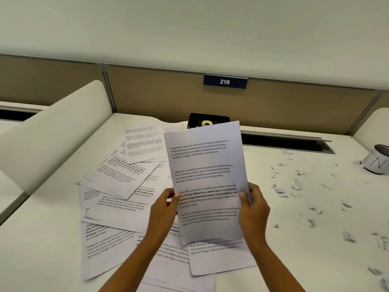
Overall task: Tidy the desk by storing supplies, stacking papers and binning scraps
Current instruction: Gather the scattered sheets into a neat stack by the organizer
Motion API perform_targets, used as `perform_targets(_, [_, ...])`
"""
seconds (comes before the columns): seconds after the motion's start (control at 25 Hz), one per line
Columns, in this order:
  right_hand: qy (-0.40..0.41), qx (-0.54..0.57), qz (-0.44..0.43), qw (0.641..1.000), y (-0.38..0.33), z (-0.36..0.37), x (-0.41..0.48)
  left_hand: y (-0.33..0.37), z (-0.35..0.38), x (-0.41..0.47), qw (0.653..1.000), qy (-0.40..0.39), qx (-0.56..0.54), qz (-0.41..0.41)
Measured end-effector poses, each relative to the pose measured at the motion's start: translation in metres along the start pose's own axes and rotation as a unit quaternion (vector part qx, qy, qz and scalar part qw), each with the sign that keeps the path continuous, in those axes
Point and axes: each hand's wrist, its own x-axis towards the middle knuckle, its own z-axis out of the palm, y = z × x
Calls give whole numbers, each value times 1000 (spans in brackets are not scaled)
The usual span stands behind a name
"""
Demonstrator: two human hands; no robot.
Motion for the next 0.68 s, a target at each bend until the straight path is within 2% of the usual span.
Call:
perform_targets(0.16, [-15, -88, 80, 993, 18, -26, 18, -21, 8, 1, 993, -33, 85, -73])
perform_targets(0.32, [-53, -143, 163, 975, 33, -34, 20, -28, 16, 0, 980, -110, 142, -89])
perform_targets(0.52, [-128, -208, 193, 950, 45, -18, 17, -21, 24, 5, 980, -125, 103, -120])
perform_targets(0.68, [-135, -333, 198, 912, 50, -1, 13, -21, 25, 8, 978, -103, 31, -179])
